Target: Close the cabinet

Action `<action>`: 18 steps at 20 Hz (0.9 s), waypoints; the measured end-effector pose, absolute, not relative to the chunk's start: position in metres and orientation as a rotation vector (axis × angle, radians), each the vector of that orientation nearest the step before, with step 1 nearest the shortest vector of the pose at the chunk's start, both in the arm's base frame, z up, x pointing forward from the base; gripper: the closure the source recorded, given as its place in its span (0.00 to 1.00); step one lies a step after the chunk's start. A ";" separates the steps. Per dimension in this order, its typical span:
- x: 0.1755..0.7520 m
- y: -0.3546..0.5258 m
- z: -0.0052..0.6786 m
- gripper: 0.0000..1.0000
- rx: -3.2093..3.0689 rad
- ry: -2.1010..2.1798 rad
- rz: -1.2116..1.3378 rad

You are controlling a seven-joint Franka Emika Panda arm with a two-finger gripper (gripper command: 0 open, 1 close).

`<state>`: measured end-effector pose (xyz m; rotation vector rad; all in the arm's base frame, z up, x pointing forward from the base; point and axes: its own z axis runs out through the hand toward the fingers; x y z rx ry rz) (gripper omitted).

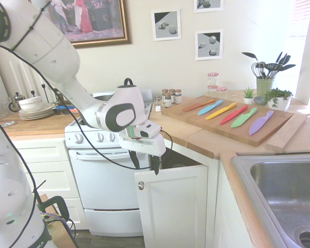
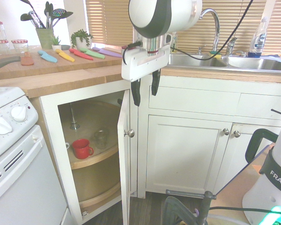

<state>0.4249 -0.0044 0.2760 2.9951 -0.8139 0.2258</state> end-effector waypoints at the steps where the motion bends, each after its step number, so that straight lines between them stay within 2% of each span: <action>1: 0.427 -0.006 0.268 0.00 3.007 -0.785 0.233; 9: 0.462 -0.016 0.233 0.00 3.031 -0.660 0.223; 10: 0.466 -0.014 0.230 1.00 3.030 -0.654 0.217; 18: 0.479 0.004 0.212 1.00 3.020 -0.625 0.156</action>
